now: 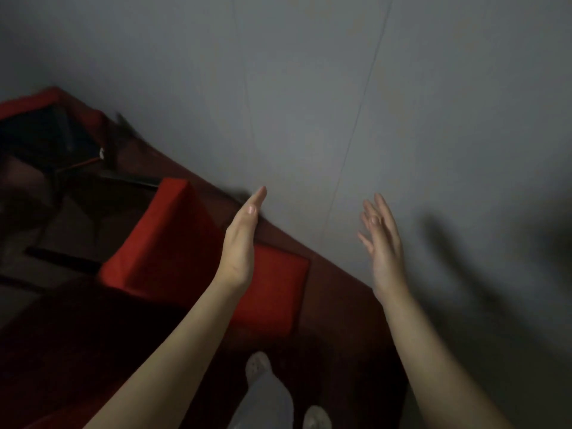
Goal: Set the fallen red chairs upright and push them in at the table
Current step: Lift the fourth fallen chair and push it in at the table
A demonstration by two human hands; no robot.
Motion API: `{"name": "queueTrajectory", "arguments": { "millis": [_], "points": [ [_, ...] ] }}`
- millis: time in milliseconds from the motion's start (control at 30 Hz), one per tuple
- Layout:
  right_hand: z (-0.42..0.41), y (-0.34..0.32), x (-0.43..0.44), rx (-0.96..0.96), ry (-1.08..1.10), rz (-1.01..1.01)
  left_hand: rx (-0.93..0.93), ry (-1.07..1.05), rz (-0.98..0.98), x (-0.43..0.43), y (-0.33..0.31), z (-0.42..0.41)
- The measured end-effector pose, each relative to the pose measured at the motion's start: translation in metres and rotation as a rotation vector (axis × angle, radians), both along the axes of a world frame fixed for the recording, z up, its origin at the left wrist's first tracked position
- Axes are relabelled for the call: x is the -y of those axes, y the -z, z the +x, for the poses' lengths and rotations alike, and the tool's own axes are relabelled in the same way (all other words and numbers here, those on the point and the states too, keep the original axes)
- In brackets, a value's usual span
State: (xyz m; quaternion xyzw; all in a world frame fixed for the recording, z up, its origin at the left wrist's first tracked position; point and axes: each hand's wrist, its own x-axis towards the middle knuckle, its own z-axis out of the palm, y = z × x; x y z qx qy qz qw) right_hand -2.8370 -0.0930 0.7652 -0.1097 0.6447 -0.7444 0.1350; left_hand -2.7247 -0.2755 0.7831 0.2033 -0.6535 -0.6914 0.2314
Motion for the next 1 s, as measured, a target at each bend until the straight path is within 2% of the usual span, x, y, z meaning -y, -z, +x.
{"name": "queueTrajectory", "arguments": {
  "millis": [233, 433, 567, 767, 867, 1000],
  "points": [
    [0.0, 0.073, 0.064, 0.142, -0.073, 0.06, 0.236, -0.03, 0.061, 0.054, 0.055, 0.013],
    [-0.007, 0.115, 0.14, 0.197, -0.3, 0.136, 0.357, -0.251, 0.114, 0.1, 0.088, 0.037],
    [-0.022, 0.129, 0.18, 0.198, -0.453, 0.189, 0.373, -0.422, 0.163, 0.112, 0.105, 0.04],
    [-0.069, 0.165, 0.216, 0.134, -0.738, 0.367, 0.33, -0.71, 0.256, 0.111, 0.151, 0.01],
    [-0.102, 0.187, 0.224, 0.04, -0.908, 0.481, 0.305, -0.851, 0.306, 0.102, 0.178, -0.015],
    [-0.13, 0.245, 0.231, -0.066, -1.078, 0.621, 0.339, -1.0, 0.431, 0.088, 0.249, -0.04]
  ]
}}
